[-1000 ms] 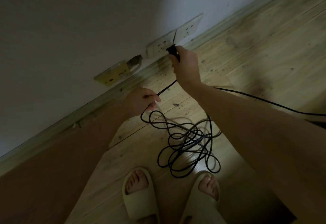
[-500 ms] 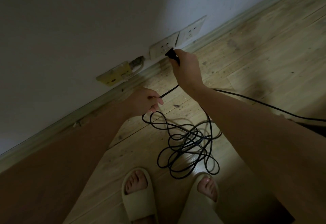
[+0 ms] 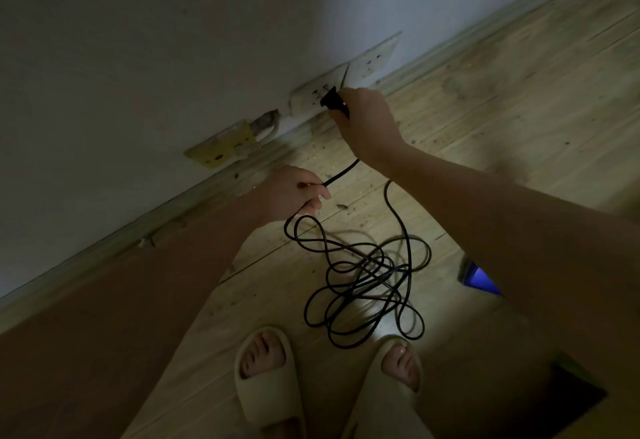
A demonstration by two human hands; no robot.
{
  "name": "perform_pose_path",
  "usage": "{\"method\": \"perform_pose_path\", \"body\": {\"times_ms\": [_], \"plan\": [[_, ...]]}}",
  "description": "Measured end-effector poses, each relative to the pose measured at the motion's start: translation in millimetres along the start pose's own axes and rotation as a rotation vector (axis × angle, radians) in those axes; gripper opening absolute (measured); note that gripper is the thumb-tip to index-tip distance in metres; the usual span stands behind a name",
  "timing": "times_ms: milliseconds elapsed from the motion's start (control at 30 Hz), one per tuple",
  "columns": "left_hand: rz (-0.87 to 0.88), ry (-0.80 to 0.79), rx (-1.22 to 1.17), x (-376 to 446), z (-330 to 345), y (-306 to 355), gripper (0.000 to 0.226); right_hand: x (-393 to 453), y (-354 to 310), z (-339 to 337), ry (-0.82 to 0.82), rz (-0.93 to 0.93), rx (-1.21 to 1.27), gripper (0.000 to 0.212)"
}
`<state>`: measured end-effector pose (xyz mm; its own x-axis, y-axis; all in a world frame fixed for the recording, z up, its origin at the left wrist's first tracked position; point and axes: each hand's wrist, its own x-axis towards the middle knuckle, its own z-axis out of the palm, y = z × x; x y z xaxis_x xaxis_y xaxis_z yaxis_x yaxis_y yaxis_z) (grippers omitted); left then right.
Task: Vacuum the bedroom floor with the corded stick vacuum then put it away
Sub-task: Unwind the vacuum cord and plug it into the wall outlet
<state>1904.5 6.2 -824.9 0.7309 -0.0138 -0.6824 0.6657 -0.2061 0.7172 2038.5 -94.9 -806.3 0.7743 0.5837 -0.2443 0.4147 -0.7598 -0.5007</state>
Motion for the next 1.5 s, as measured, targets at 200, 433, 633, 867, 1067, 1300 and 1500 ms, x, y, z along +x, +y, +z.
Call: {"method": "perform_pose_path", "body": {"times_ms": [200,433,633,867,1067,1300,1500], "plan": [[-0.025,-0.033,0.07,-2.9,-8.3,-6.5,0.021,-4.5,-5.6,5.6,0.016,0.071,0.182,0.024],[0.052,-0.035,0.021,-10.5,-15.2,1.3,0.022,6.2,0.3,-3.9,-0.042,0.017,0.013,0.03],[-0.031,-0.047,0.128,-17.7,-22.8,-0.8,0.022,0.0,-26.2,13.6,0.155,0.153,0.211,0.025],[0.002,-0.031,0.208,-25.8,-28.9,3.7,0.021,2.5,-30.0,11.1,0.158,0.229,0.284,0.026],[-0.059,-0.004,0.249,-29.1,-30.0,4.8,0.025,9.9,-18.0,0.4,0.006,0.204,0.218,0.035],[-0.156,0.117,0.369,-65.5,-4.9,35.3,0.022,-76.6,-27.5,-17.3,-0.067,0.347,0.259,0.042],[-0.13,0.018,0.377,-120.0,12.3,115.9,0.028,-214.4,-25.1,-100.5,-0.28,0.458,0.225,0.024]]}}
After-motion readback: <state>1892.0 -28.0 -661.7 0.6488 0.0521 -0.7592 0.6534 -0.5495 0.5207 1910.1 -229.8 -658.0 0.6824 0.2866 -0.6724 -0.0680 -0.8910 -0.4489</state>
